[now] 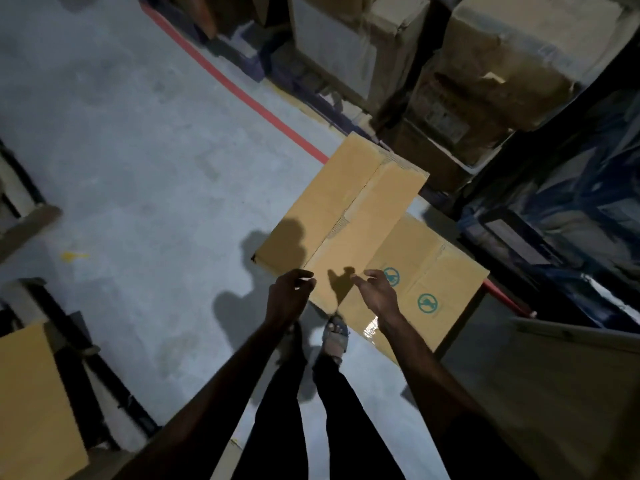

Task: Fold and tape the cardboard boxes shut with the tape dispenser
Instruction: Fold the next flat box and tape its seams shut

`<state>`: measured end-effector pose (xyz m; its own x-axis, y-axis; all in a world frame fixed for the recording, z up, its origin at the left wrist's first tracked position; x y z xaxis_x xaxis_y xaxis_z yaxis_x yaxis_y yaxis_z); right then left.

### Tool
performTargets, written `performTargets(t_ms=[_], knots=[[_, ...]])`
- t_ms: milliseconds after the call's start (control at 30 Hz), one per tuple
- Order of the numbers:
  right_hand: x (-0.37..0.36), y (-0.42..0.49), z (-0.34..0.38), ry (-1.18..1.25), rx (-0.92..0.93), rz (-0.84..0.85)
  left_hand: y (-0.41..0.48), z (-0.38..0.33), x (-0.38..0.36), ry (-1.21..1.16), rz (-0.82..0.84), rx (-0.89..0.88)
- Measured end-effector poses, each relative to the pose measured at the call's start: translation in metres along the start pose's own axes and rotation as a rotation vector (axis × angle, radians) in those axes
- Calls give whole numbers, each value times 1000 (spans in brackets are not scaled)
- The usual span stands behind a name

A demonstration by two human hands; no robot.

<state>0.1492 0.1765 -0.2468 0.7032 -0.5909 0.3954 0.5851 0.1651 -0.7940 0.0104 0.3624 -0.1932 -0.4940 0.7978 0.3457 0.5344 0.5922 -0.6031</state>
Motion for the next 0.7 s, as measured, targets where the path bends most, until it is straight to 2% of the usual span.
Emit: performTargets(t_ms=[133, 267, 367, 433, 500, 600, 700], knots=[[-24, 67, -24, 47, -161, -72, 93, 5, -9, 231, 34, -65], [-45, 122, -40, 197, -233, -113, 181, 6, -19, 363, 64, -143], [-58, 163, -44, 333, -206, -163, 238, 14, -17, 428, -8, -162], [-65, 187, -45, 411, -188, -184, 276, 33, -12, 451, -45, -76], [-70, 209, -46, 455, -144, -209, 310, 56, -16, 459, 40, -11], [-75, 230, -53, 522, -80, -225, 341, 75, -25, 360, 173, -20], [-77, 232, -51, 555, -53, -190, 351, 82, -22, 325, 164, -8]])
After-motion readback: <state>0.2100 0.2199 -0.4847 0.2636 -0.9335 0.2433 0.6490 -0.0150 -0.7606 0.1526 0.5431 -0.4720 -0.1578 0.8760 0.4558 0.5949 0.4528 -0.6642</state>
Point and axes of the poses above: each hand's wrist, its own y-axis towards the middle knuckle, its own x-axis out of the back of the hand, z = x × y, the point moved 8 cm from there along y, towards the middle knuckle, and after that the axes turned 8 degrees about -y, right-handed, at the moved point
